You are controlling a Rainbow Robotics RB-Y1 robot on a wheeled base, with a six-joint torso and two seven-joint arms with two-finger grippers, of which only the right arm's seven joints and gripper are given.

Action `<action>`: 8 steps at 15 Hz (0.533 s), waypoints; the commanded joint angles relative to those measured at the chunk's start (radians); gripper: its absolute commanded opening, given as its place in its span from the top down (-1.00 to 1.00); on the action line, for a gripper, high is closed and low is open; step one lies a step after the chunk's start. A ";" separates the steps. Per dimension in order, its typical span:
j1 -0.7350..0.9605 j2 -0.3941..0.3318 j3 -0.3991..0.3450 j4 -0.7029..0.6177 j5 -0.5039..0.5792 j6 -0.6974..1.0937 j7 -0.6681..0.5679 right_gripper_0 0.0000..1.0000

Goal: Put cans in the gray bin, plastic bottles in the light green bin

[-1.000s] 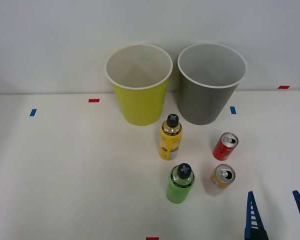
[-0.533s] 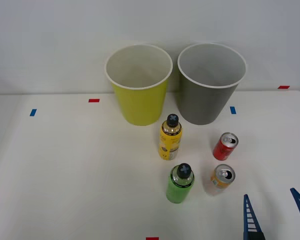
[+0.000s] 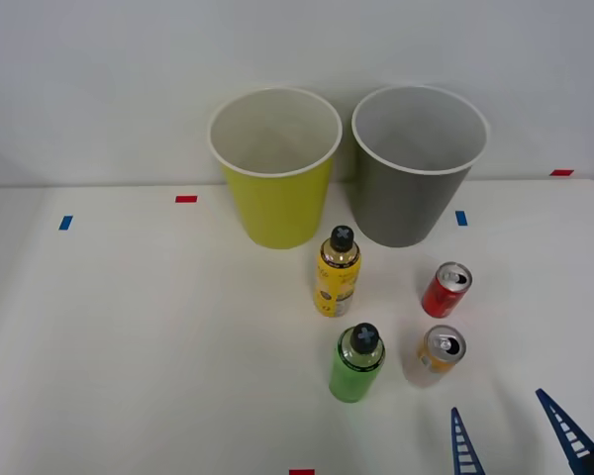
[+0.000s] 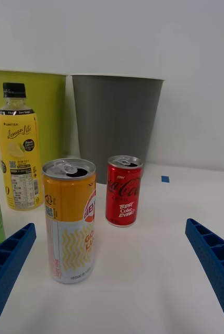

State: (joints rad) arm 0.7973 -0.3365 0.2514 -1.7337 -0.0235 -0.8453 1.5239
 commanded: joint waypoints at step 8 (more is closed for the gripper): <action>-0.181 -0.141 0.170 0.098 -0.165 -0.024 -0.019 -1.00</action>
State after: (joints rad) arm 0.6241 -0.4688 0.4031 -1.6353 -0.1691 -0.8867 1.5019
